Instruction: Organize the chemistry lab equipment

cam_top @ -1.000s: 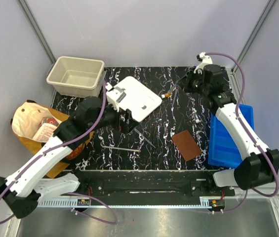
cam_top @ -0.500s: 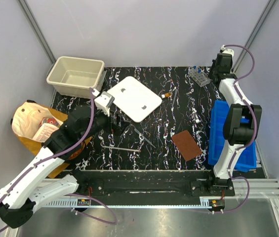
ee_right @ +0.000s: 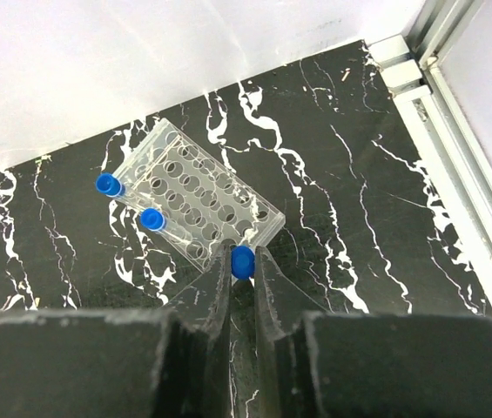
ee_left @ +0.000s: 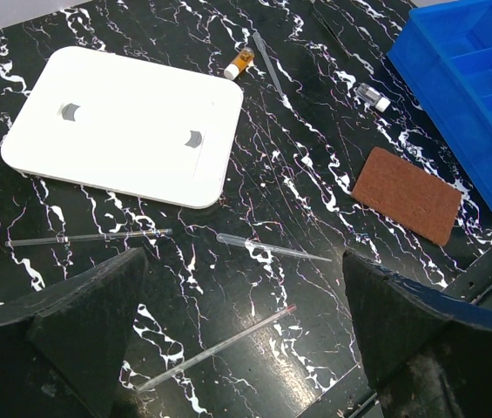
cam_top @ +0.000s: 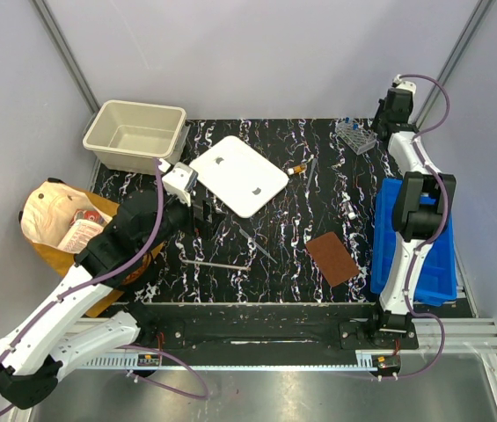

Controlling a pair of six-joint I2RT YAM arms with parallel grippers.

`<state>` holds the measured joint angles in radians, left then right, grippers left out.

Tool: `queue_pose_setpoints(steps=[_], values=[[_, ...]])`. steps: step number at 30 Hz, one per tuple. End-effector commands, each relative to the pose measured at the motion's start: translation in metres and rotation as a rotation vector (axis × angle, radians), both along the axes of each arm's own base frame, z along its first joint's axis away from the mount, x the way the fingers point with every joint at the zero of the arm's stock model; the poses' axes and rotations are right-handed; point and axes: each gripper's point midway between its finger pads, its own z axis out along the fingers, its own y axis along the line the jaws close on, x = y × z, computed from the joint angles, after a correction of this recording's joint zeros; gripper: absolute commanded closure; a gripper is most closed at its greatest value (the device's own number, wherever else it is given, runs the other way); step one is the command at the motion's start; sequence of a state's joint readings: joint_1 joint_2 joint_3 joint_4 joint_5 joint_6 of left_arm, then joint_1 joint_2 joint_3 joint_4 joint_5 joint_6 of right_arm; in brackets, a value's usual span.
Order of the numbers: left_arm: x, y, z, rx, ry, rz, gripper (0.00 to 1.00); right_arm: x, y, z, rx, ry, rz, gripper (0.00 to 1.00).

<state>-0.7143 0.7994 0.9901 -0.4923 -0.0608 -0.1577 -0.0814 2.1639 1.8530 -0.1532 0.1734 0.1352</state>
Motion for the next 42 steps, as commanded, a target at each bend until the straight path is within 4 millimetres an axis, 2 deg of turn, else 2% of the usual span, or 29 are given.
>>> queue_pose_setpoints(steps=[1,6,16,28,42], values=[[0.005,0.001,0.011,-0.020,-0.040,0.021,0.01,0.019,0.010,0.019,0.025,-0.083,0.043,0.88],[0.005,0.000,0.010,-0.020,-0.038,0.021,0.01,0.018,0.015,0.005,0.059,-0.060,0.053,0.88],[0.005,0.001,0.009,-0.022,-0.039,0.023,0.01,0.019,0.022,-0.002,0.076,-0.051,0.089,0.88],[0.005,0.000,0.010,-0.023,-0.038,0.019,0.01,0.017,0.032,-0.022,0.078,0.000,0.124,0.88],[0.006,0.000,0.010,-0.030,-0.039,0.023,0.01,0.017,0.036,-0.027,-0.009,0.048,0.130,0.87]])
